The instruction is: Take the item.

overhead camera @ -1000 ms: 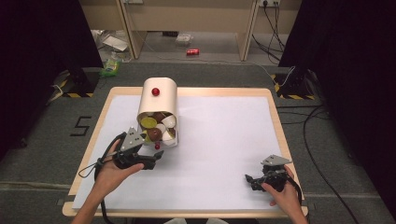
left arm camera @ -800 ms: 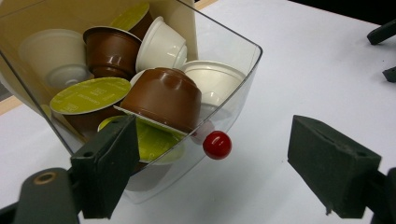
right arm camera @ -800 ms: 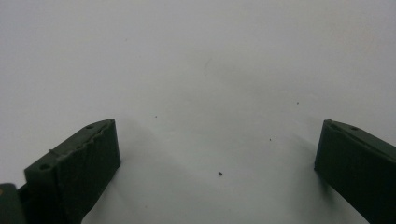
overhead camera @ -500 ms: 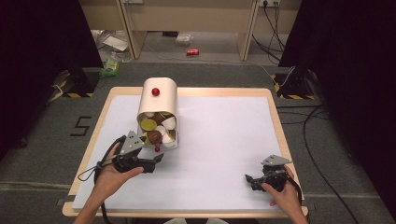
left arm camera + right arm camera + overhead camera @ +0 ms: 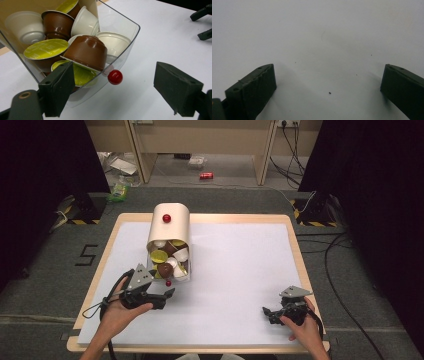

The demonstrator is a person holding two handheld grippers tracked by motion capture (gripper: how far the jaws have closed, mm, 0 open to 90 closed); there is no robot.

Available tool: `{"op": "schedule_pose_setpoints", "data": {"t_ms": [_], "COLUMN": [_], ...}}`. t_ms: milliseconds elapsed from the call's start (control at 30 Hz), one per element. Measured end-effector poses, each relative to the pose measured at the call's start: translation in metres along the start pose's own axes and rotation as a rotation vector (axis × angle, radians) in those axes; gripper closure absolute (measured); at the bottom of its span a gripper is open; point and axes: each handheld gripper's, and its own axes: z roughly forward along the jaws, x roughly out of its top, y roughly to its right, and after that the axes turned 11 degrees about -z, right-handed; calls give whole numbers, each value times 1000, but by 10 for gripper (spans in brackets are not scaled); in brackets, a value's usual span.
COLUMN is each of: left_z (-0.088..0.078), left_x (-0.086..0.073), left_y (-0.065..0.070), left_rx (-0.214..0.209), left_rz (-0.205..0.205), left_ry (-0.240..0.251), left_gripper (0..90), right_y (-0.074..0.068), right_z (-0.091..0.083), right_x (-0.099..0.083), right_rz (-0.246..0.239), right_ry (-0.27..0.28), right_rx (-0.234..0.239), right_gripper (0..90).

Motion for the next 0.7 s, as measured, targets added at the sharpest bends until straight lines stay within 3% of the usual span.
{"op": "schedule_pose_setpoints", "data": {"t_ms": [700], "left_z": [-2], "left_x": [-3], "left_y": [2], "left_rx": [2], "left_rz": [1], "left_ry": [-8], "left_gripper": [174], "right_y": [0], "right_z": [0], "right_x": [0], "right_rz": [0], "right_ry": [0], "right_rx": [0], "right_gripper": [6]}}
